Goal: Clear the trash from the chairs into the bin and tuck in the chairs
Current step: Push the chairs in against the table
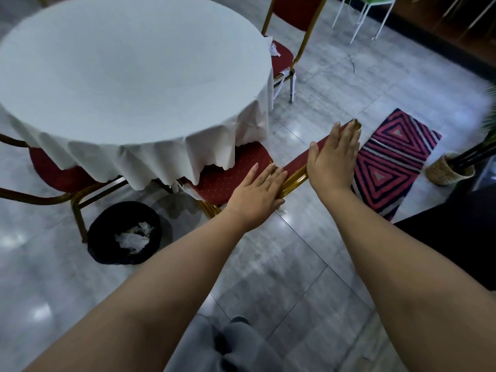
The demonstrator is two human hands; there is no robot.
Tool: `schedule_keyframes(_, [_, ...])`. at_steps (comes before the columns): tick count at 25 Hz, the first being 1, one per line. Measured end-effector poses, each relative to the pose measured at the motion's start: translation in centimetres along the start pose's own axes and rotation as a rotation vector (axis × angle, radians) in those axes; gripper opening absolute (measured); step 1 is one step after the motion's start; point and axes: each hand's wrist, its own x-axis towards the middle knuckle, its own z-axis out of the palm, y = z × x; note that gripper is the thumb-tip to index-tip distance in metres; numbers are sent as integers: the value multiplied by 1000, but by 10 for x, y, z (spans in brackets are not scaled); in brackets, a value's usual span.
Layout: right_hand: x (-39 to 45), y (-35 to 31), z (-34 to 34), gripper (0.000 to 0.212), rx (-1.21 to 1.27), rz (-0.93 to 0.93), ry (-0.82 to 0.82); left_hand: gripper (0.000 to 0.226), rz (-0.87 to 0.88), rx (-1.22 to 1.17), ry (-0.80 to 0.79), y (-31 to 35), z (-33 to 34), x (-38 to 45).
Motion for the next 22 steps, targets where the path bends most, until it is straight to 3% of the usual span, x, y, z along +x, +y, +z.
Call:
schedule_keyframes(4, [-3,0,-6,73,-164,-28,-40,64,-85,-41,-15,9,-1,-6])
schedule_keyframes(7, [-23,-9,-7,70,-246,-231,-76,62,-166,-99,-14,13,-4,-17])
schedule_keyframes(16, [-100,-88,30,66,-46,-540,-217,64,-602,-166,-68,-41,16,-128])
schedule_keyframes(22, [-162,-154,84,63,-25,-660,-440,66,-869,-227,-165,-110,44,-223])
